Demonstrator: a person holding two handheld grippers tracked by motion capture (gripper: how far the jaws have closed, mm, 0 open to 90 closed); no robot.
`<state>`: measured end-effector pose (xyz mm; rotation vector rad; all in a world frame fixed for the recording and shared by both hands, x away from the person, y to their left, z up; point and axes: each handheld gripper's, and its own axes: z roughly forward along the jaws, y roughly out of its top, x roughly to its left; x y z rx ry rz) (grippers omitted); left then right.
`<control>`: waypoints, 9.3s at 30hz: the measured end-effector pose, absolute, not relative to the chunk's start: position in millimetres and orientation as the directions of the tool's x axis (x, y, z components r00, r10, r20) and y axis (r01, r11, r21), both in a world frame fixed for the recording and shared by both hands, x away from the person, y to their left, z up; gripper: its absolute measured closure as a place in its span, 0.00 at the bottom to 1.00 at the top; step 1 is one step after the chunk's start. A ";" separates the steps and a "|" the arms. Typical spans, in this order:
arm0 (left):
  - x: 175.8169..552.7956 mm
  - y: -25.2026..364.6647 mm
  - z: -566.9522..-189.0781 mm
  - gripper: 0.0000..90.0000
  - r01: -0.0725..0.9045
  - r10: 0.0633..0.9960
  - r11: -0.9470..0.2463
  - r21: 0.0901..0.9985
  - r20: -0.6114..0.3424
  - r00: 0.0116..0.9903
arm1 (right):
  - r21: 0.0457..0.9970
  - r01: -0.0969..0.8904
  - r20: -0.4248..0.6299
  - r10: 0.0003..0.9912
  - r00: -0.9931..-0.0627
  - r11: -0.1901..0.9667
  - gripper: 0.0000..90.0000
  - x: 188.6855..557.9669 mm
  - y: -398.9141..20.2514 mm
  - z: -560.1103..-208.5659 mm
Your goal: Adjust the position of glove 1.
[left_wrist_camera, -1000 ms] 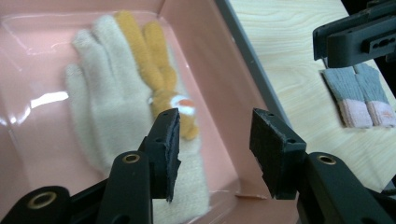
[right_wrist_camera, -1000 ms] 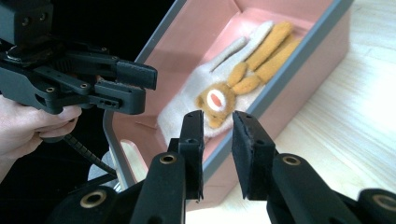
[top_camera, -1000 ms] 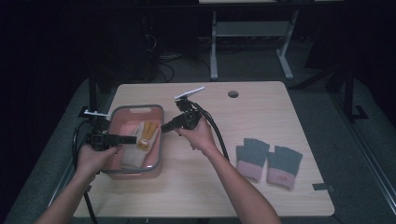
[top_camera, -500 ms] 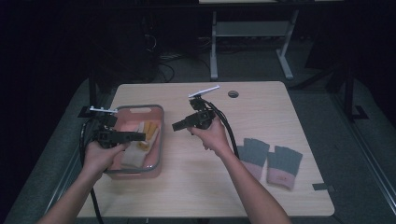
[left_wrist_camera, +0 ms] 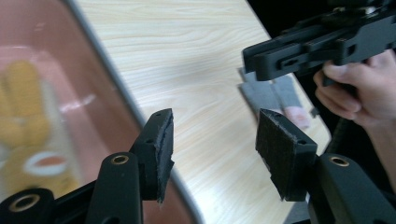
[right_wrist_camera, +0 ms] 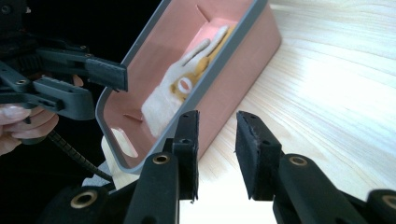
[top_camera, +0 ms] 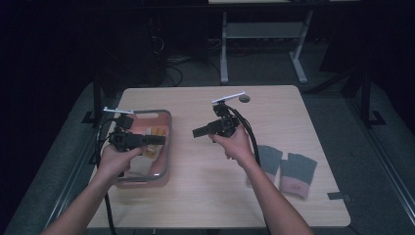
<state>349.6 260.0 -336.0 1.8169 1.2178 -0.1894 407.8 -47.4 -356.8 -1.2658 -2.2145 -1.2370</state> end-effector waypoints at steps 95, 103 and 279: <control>333.9 40.1 -384.9 0.31 0.685 0.462 -0.356 0.635 -0.518 0.720 | 0.481 0.870 0.361 0.881 -0.306 0.105 0.60 301.8 -292.1 -420.1; 333.1 32.4 -391.6 0.30 0.689 0.458 -0.366 0.625 -0.523 0.718 | 0.458 0.878 0.281 0.914 -0.293 0.140 0.61 296.2 -297.1 -433.3; 347.2 2.4 -463.9 0.71 0.837 0.511 -0.282 0.469 -0.665 0.544 | 0.464 0.867 0.670 0.713 -0.209 -0.182 0.88 309.5 -256.6 -465.1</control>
